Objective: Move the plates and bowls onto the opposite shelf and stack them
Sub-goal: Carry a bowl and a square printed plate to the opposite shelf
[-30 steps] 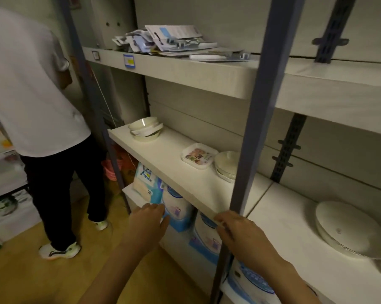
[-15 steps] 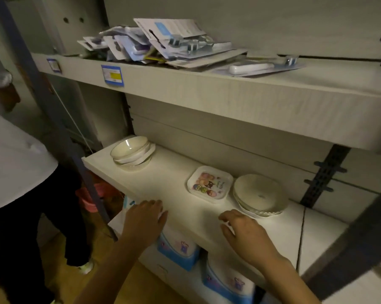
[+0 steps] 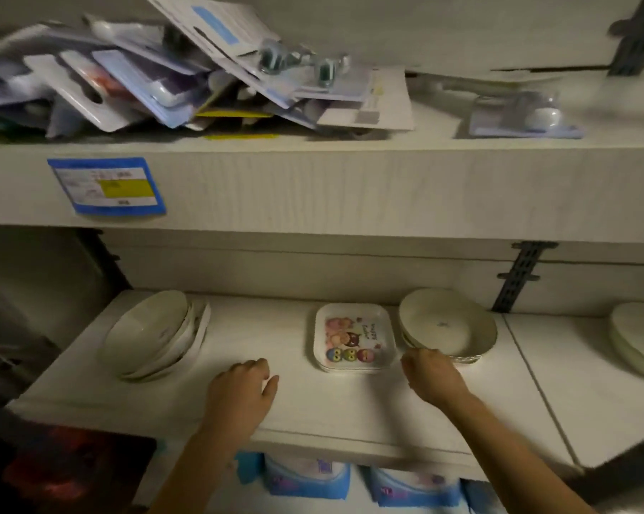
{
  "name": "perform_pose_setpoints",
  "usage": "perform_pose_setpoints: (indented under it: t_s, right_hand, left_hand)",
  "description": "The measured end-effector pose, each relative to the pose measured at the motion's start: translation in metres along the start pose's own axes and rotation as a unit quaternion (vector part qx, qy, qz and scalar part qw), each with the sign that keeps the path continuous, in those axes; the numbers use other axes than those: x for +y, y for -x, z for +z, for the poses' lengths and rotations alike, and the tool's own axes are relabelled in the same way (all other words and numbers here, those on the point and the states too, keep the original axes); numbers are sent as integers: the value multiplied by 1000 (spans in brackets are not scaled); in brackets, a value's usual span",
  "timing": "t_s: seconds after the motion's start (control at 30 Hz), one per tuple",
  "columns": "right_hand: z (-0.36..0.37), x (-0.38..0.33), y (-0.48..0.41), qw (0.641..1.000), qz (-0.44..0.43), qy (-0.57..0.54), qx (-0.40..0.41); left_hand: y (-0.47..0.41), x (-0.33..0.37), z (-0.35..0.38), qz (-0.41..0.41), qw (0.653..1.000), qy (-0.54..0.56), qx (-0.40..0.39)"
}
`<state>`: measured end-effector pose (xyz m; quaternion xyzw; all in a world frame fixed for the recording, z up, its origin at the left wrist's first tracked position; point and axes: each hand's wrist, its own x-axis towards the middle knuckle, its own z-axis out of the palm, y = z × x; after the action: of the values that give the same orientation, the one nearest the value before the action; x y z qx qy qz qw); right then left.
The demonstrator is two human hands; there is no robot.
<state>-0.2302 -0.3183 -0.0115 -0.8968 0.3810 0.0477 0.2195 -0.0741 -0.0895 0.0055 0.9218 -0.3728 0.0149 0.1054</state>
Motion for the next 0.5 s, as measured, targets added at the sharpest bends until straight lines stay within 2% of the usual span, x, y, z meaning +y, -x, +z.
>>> perform_pose_setpoints:
  t_s: [0.1,0.17,0.27,0.37,0.5]
  right_hand:
    - [18,-10,-18,994,100,-51,5]
    - [23,-18,-27,988,136,-65,-14]
    - [21,-36,-28,979,177,-97,3]
    - [18,-45,-29,977,204,-62,6]
    - [11,-48,-31,976,215,-14,-41]
  left_hand:
    - [-12,-23,-3,39,999,0,7]
    - [-17,-34,-4,53,999,8,7]
    - [-20,-45,-5,71,997,15,-7]
    - [-21,-52,-4,79,997,11,-5]
    - [-15,-58,-8,77,997,28,7]
